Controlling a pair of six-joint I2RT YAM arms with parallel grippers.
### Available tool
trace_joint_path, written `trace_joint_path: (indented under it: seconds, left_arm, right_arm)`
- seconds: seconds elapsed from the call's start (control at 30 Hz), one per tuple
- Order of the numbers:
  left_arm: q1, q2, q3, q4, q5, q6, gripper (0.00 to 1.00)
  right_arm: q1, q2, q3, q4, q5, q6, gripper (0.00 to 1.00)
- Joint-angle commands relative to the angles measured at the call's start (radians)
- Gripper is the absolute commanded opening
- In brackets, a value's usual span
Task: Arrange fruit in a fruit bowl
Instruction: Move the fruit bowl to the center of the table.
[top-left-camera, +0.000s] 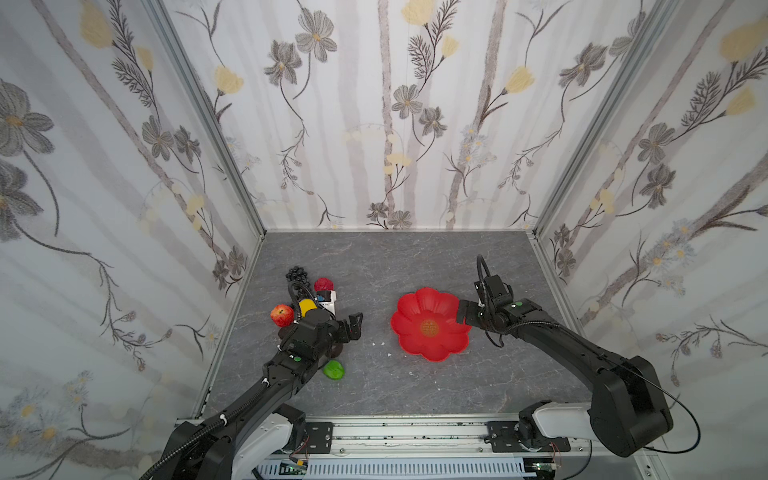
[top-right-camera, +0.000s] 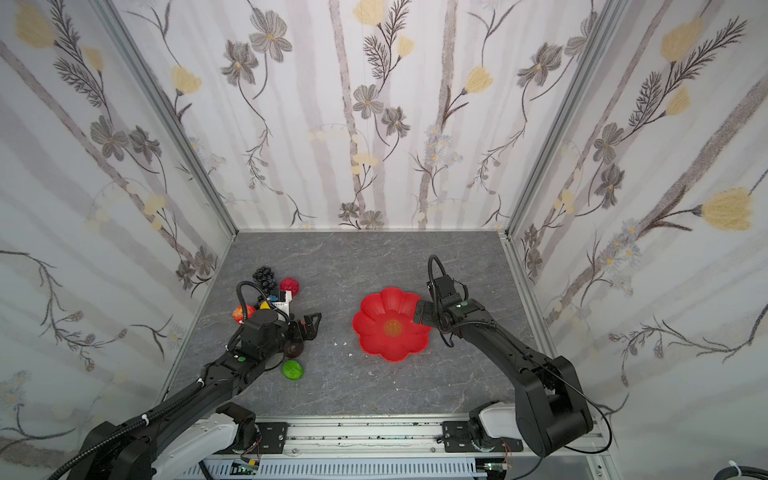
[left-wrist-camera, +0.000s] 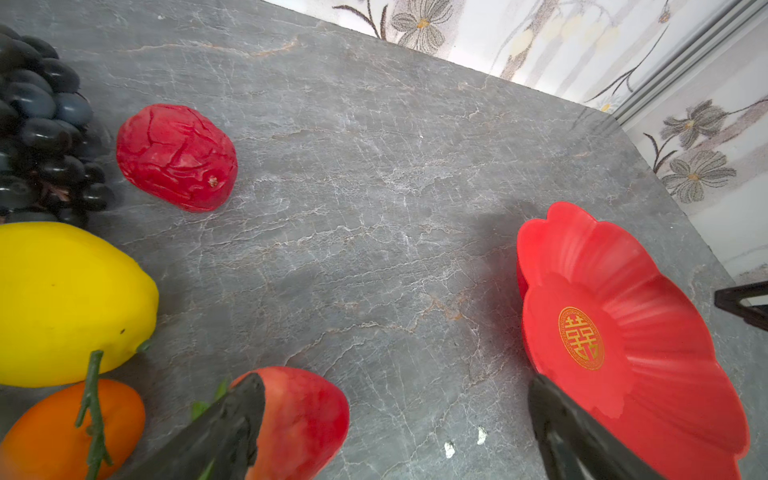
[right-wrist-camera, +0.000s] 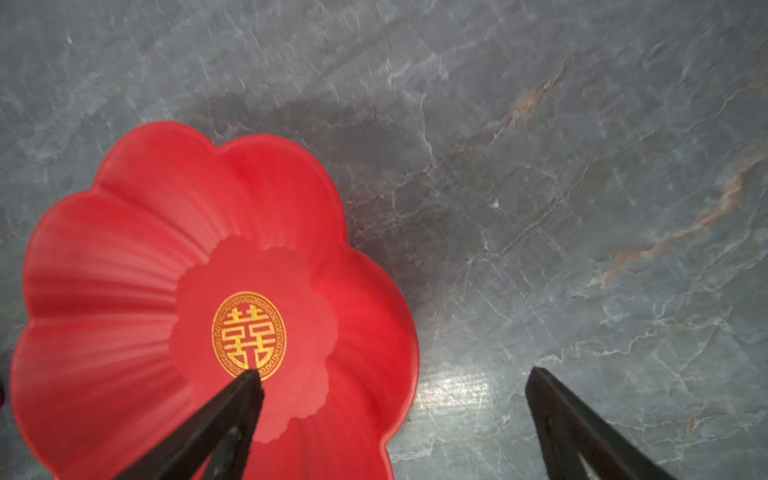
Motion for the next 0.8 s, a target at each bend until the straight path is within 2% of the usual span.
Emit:
trace_joint_path:
  seconds: [0.0, 0.17, 0.5, 0.67, 0.77]
  left_arm:
    - [-0.003, 0.005, 0.013, 0.035, 0.006, 0.001, 1.0]
    - [-0.006, 0.014, 0.016, 0.033, 0.008, 0.004, 1.0]
    - [-0.009, 0.031, 0.028, 0.024, 0.003, 0.011, 1.0]
    - [-0.009, 0.032, 0.028, 0.022, 0.0, 0.012, 1.0]
    - [-0.009, 0.04, 0.032, 0.019, -0.003, 0.012, 1.0]
  right_arm:
    - [-0.005, 0.025, -0.029, 0.107, -0.095, 0.043, 0.99]
    - [0.045, 0.102, -0.02, 0.178, -0.144, 0.075, 0.99]
    - [0.166, 0.257, 0.146, 0.165, -0.151, 0.078, 0.99]
    - [0.176, 0.242, 0.15, 0.156, -0.145, 0.072, 0.99]
    - [0.177, 0.191, 0.135, 0.118, -0.088, 0.044, 0.99]
